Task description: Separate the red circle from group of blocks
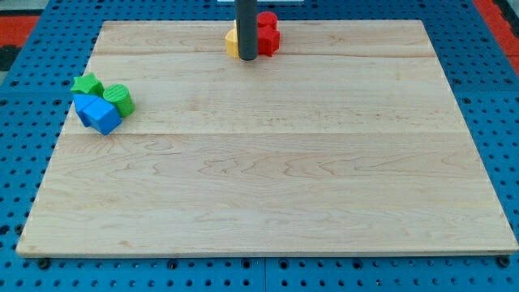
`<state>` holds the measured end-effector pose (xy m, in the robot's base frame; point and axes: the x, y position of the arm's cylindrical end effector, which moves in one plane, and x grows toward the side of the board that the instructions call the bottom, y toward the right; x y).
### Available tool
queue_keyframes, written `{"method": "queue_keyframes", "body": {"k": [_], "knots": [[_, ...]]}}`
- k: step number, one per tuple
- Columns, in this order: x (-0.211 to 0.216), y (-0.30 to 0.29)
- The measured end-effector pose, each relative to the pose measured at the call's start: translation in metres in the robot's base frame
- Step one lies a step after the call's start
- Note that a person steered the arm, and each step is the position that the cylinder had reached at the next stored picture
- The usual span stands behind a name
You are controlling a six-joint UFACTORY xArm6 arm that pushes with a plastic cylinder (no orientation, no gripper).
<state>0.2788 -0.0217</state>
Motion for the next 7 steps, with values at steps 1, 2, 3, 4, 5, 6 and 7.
{"method": "queue_keyframes", "body": {"k": [1, 2, 3, 4, 5, 6, 7], "knots": [[0.0, -0.001], [0.01, -0.002], [0.052, -0.031], [0.064, -0.07], [0.047, -0.107], [0.006, -0.117], [-0.043, -0.118]]}}
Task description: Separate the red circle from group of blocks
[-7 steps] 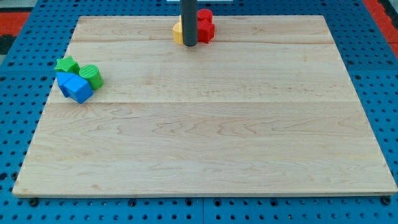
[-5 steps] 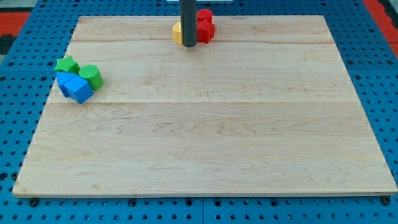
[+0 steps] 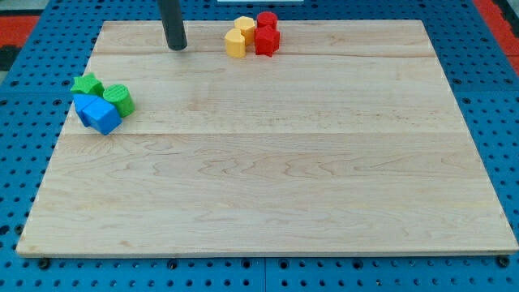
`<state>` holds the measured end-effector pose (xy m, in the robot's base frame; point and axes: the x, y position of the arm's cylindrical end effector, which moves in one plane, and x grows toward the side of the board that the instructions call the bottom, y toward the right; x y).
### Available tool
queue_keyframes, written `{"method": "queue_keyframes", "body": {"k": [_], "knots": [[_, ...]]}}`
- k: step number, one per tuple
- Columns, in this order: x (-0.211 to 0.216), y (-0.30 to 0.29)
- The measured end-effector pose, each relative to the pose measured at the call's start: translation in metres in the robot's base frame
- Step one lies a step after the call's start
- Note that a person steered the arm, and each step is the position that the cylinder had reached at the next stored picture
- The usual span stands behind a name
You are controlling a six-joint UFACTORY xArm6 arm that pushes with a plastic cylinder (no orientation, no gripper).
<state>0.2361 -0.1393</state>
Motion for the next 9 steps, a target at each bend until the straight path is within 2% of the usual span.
{"method": "queue_keyframes", "body": {"k": [2, 3, 5, 9], "knots": [[-0.044, 0.027], [-0.042, 0.043], [-0.042, 0.141], [-0.038, 0.22]]}}
